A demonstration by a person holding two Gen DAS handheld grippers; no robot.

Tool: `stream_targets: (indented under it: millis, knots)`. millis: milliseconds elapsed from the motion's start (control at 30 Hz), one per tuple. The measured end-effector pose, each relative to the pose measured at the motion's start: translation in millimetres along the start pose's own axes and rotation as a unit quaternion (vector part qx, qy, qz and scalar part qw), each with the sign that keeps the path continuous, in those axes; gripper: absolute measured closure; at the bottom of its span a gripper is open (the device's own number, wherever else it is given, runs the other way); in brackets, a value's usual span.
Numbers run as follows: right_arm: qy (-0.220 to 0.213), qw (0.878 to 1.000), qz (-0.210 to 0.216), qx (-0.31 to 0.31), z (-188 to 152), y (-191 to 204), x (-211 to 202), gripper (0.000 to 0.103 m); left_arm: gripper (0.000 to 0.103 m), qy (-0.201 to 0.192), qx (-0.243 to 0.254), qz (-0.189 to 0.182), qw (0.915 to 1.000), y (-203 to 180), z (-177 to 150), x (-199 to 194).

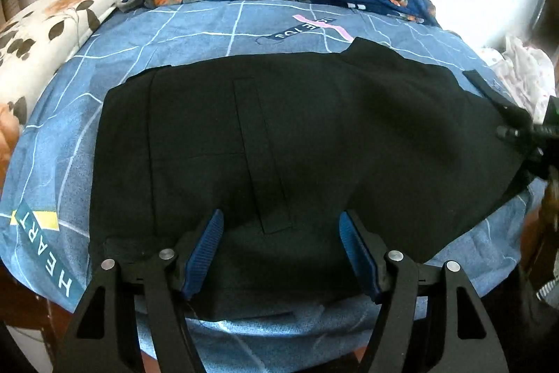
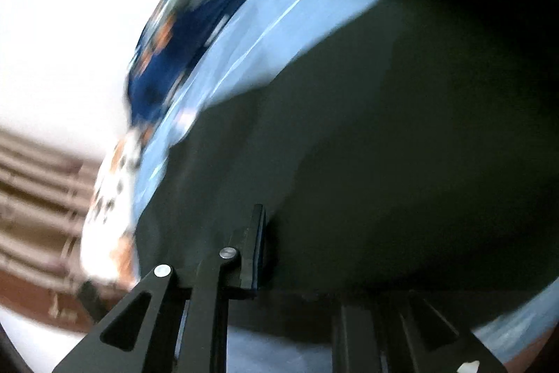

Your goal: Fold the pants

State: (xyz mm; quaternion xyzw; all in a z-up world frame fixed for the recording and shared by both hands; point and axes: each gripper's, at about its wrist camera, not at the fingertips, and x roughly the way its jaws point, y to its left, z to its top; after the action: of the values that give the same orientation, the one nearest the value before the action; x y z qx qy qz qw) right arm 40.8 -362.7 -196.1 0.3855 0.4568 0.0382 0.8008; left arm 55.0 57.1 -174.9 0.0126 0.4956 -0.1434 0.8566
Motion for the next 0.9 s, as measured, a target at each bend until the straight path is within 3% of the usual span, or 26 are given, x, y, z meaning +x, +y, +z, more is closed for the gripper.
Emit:
stream_targets:
  millis: [100,167,267,333,400,500,533,667,767,900]
  knots:
    - [-0.058,0.997,-0.052,0.029,43,-34,-27,0.088,0.033,0.0,-0.001,0.001,1.0,2,1,0]
    - [-0.102,0.989,-0.098,0.043,69,-58,-51,0.082,0.033,0.0,0.002,0.004,1.0,1,1,1]
    - [-0.135,0.983,-0.106,0.07,91,-90,-74,0.078,0.033,0.0,0.003,0.004,1.0,1,-1,1]
    - [-0.16,0.977,-0.082,0.111,94,-114,-90,0.076,0.033,0.0,0.006,0.005,1.0,1,-1,1]
    - [-0.19,0.966,-0.026,0.17,91,-142,-107,0.074,0.033,0.0,0.006,0.007,1.0,-1,-1,2]
    - [-0.211,0.945,0.053,0.246,76,-184,-115,0.088,0.032,0.001,0.009,0.011,0.9999,-1,0,3]
    - [-0.215,0.941,0.059,0.255,73,-189,-117,0.093,0.031,0.002,0.01,0.012,0.9999,-1,0,3]
    - [-0.245,0.899,0.156,0.327,58,-212,-119,0.093,0.03,0.005,0.009,0.011,0.9999,-1,1,3]
    - [-0.245,0.901,0.153,0.323,64,-211,-122,0.088,0.03,0.005,0.009,0.012,0.9999,-1,1,3]
    - [-0.268,0.871,0.19,0.365,60,-223,-124,0.088,0.03,0.005,0.011,0.011,0.9999,0,1,3]
